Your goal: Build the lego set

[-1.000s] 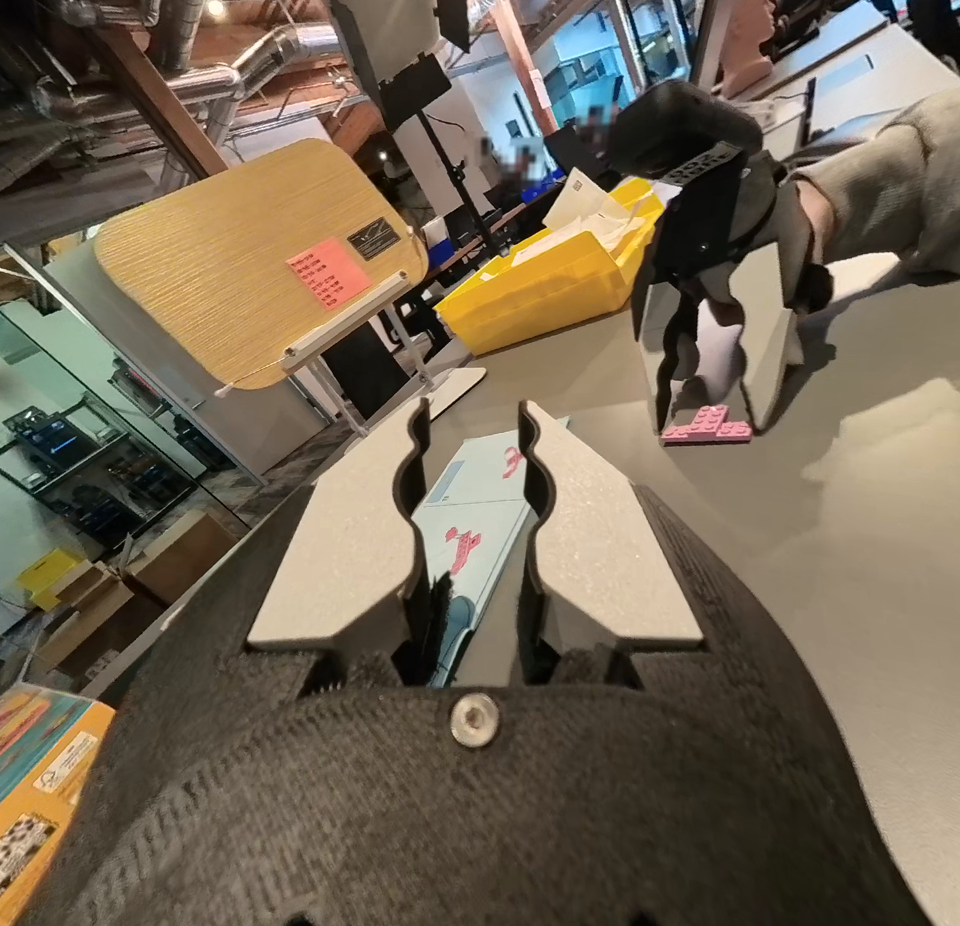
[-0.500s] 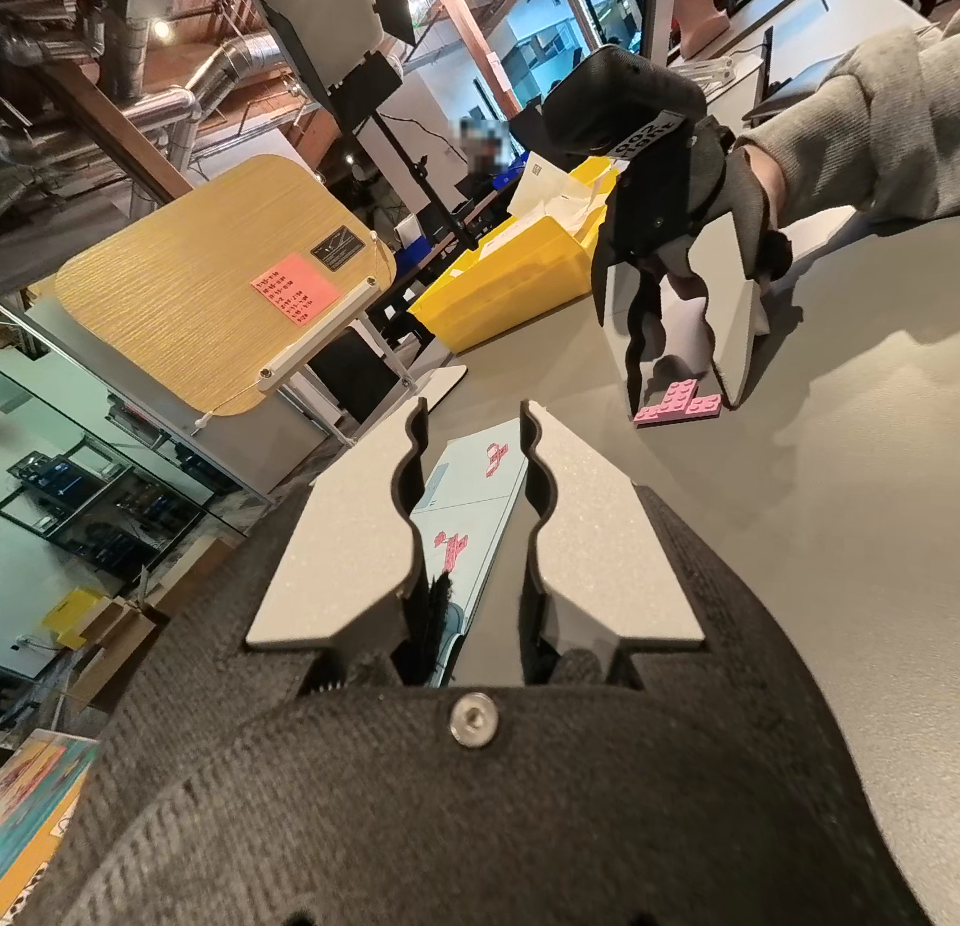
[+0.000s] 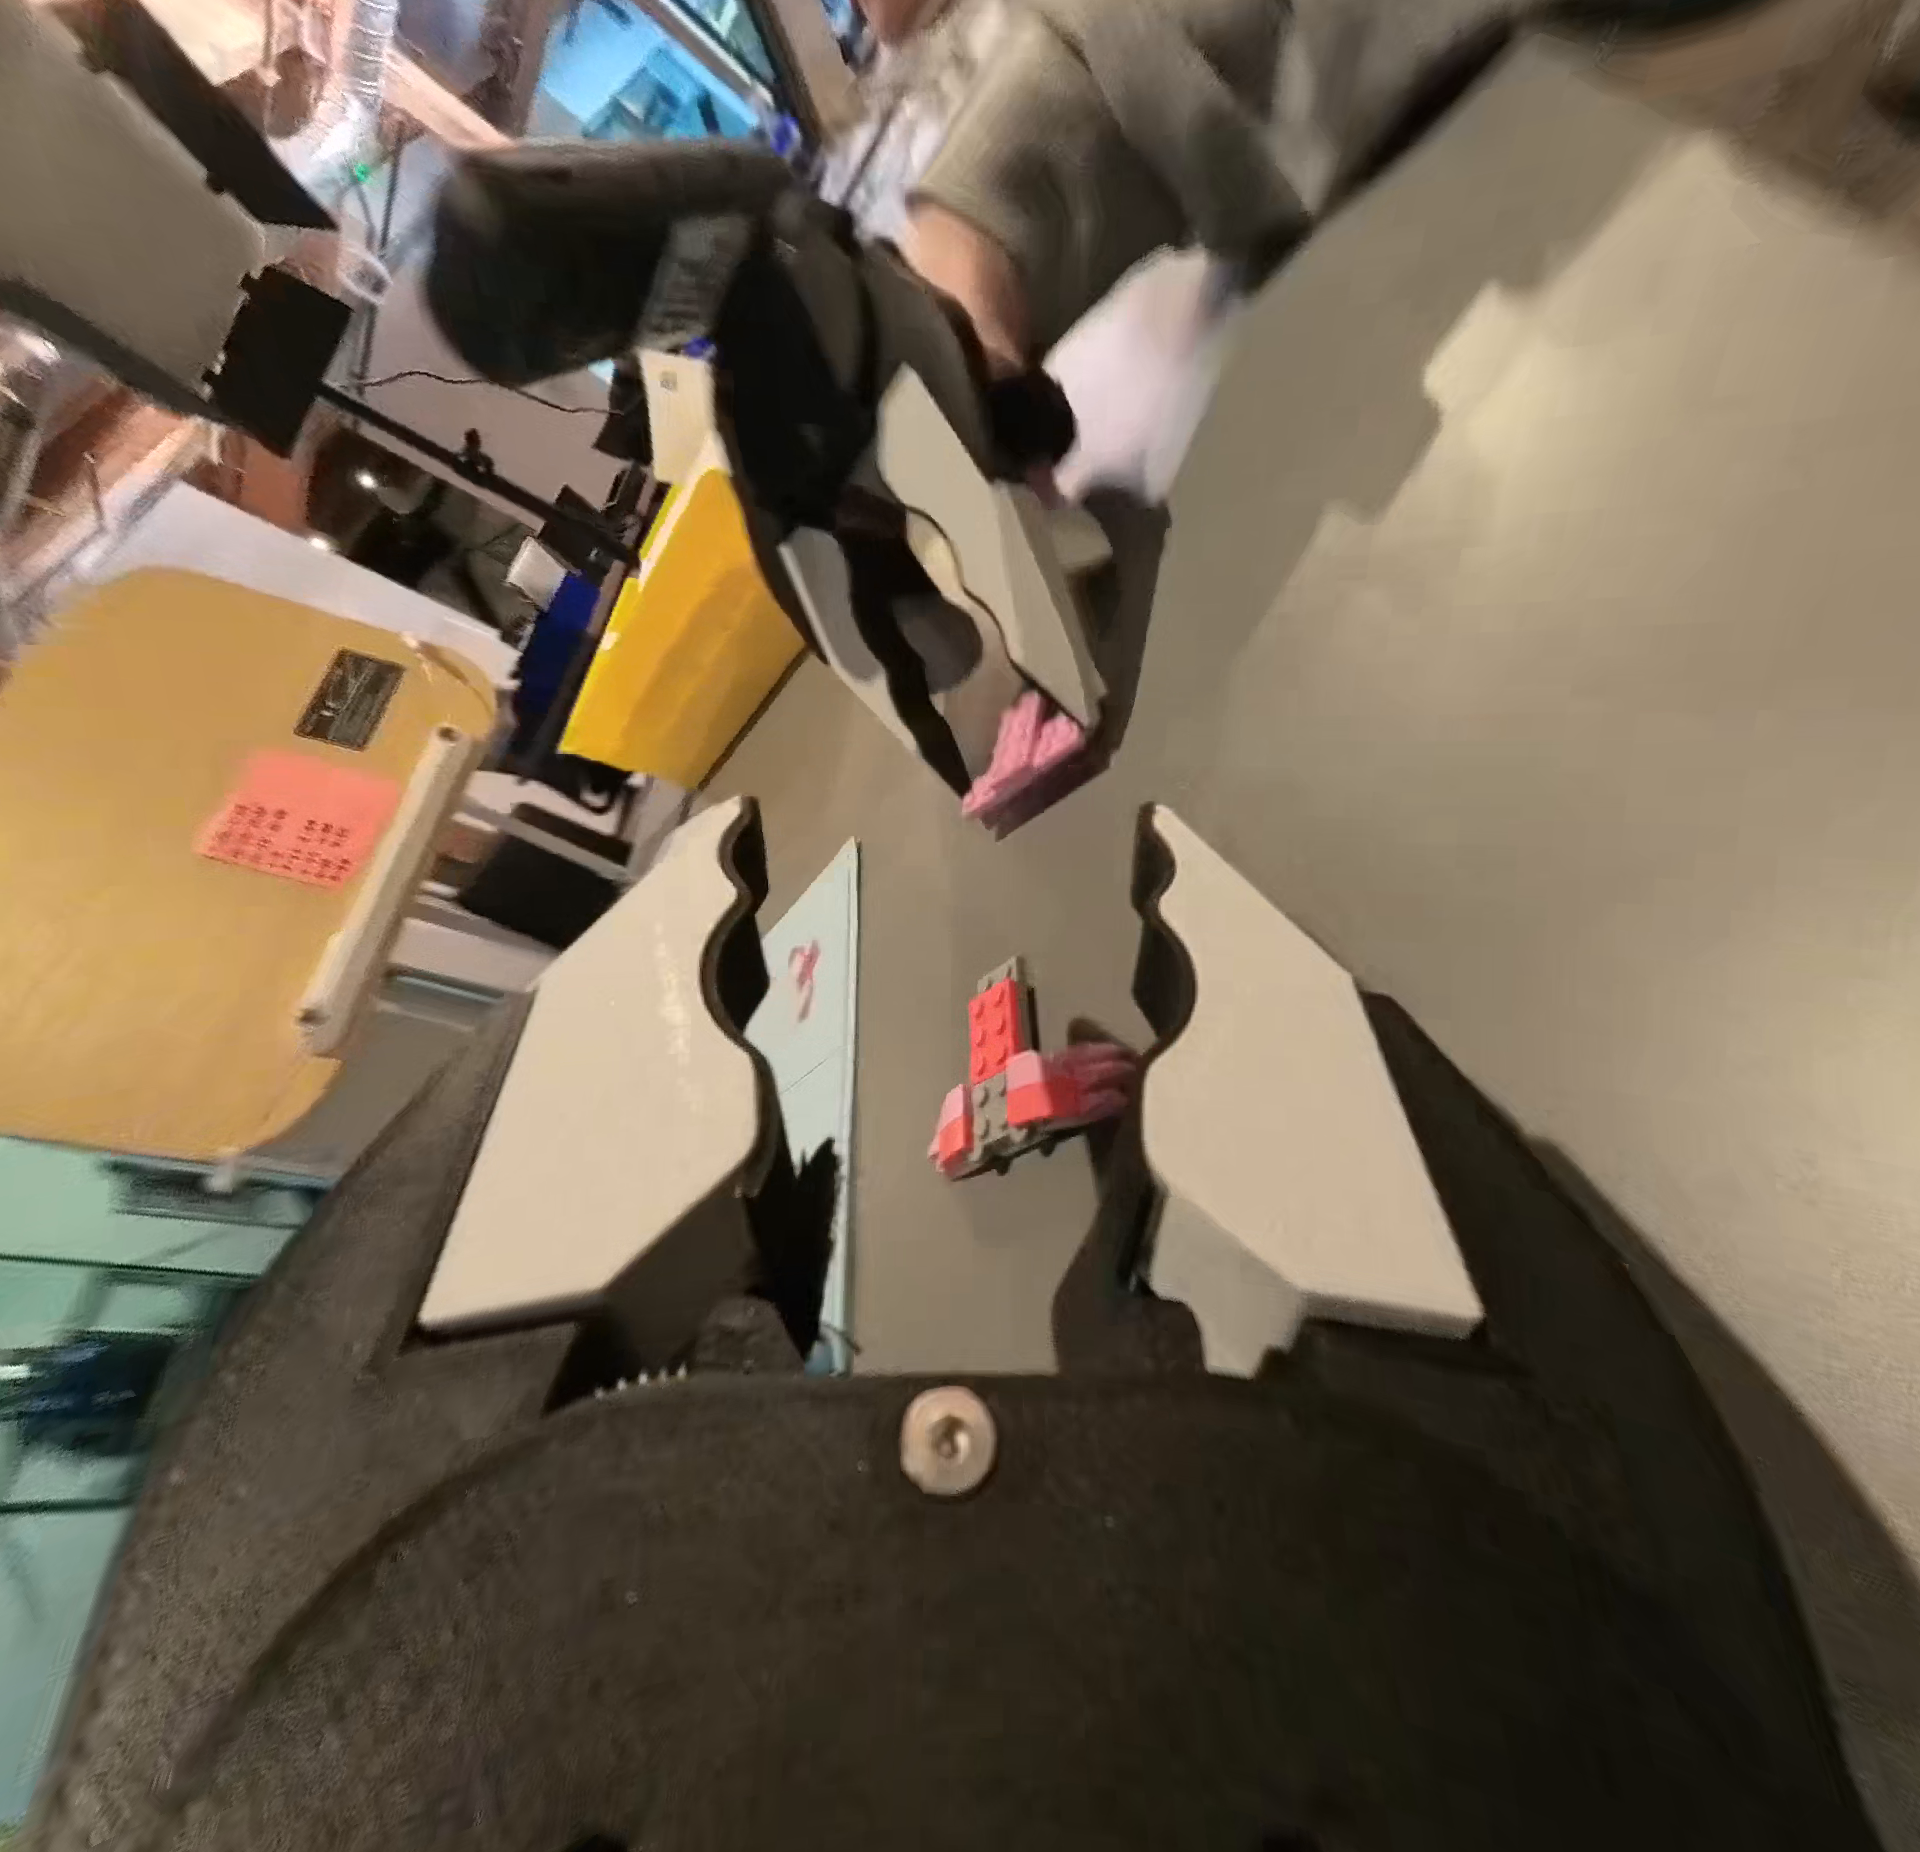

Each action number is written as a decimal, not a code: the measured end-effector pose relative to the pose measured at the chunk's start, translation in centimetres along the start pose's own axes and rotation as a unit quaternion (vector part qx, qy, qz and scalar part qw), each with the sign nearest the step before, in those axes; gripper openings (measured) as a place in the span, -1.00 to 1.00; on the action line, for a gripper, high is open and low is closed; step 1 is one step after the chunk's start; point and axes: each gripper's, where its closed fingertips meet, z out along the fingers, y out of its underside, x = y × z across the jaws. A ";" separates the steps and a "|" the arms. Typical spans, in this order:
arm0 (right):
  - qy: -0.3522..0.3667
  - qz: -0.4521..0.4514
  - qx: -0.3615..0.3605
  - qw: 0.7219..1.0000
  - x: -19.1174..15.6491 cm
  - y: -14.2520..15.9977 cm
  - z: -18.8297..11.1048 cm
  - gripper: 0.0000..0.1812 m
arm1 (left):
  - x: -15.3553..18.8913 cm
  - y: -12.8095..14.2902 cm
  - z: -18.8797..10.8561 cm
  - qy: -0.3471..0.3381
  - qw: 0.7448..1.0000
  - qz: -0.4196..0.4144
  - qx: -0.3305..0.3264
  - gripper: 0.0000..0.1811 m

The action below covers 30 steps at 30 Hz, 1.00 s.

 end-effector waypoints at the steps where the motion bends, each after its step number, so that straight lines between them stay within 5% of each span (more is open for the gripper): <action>1: -0.004 -0.003 0.001 1.000 -0.1 -0.4 0.0 -0.48 | 0.5 0.5 0.4 0.000 0.999 0.040 -0.019 -0.26; 7: -0.053 -0.027 0.004 0.998 -2.1 -3.5 0.8 -0.49 | 0.8 1.7 2.0 -0.055 0.971 0.217 -0.088 -0.40; 16: -0.114 -0.058 0.020 0.992 -4.6 -6.8 1.7 -0.49 | 0.5 0.9 1.9 -0.094 0.947 0.294 -0.088 -0.76; 18: -0.120 -0.056 0.028 0.991 -4.7 -7.0 1.7 -0.49 | 0.1 0.4 1.6 -0.106 0.947 0.293 -0.079 -0.90; 25: -0.076 -0.075 0.090 0.990 -3.9 -8.3 1.1 -0.39 | -1.0 0.3 1.0 -0.116 0.955 0.258 -0.088 -0.91; 30: 0.008 -0.133 0.114 0.984 -2.9 -8.1 0.3 -0.37 | -2.7 -0.1 0.3 -0.103 0.990 0.078 -0.062 -0.91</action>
